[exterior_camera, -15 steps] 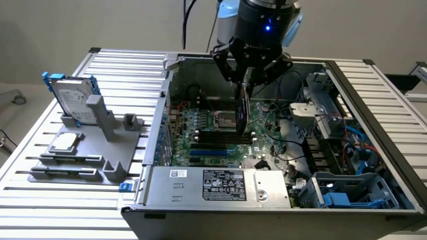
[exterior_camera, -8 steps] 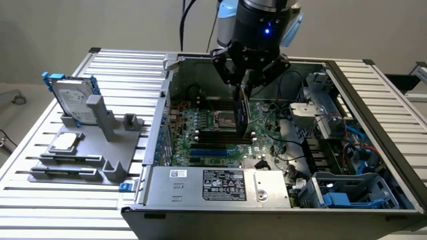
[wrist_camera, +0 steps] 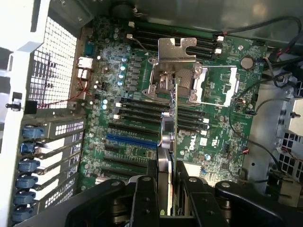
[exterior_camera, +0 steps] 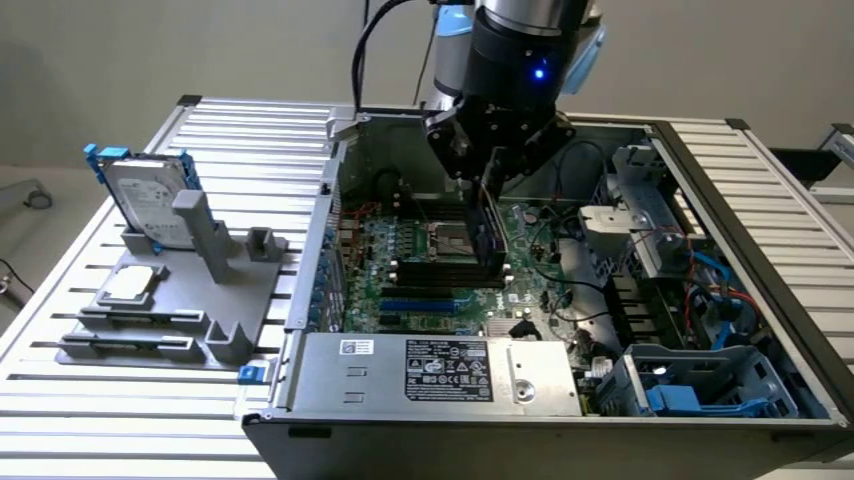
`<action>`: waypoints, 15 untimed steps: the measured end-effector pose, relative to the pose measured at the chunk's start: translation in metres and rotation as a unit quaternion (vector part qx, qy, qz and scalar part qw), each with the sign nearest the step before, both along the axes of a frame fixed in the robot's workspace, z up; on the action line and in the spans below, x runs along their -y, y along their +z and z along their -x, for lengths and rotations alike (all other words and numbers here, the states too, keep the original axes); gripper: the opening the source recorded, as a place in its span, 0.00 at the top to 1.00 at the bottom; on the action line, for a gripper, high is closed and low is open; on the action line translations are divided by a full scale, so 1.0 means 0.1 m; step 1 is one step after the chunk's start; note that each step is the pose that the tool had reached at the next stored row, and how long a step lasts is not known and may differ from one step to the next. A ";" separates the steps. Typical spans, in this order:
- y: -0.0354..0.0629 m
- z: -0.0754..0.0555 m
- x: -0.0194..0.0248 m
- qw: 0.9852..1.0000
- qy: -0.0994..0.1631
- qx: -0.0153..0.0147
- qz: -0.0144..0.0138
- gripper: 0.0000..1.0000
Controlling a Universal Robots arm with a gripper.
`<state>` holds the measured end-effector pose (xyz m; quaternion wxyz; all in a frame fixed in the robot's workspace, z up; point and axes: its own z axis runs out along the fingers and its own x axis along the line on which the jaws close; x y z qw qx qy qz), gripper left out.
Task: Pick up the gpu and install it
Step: 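Insert the gpu into the slot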
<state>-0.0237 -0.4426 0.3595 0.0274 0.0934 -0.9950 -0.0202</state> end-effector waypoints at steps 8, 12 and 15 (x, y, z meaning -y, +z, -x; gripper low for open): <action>-0.070 0.00 0.000 0.997 0.072 0.001 -0.006 0.74; -0.105 0.00 0.000 0.994 0.109 0.001 -0.008 0.74; -0.130 0.00 0.000 0.991 0.136 0.001 -0.008 0.74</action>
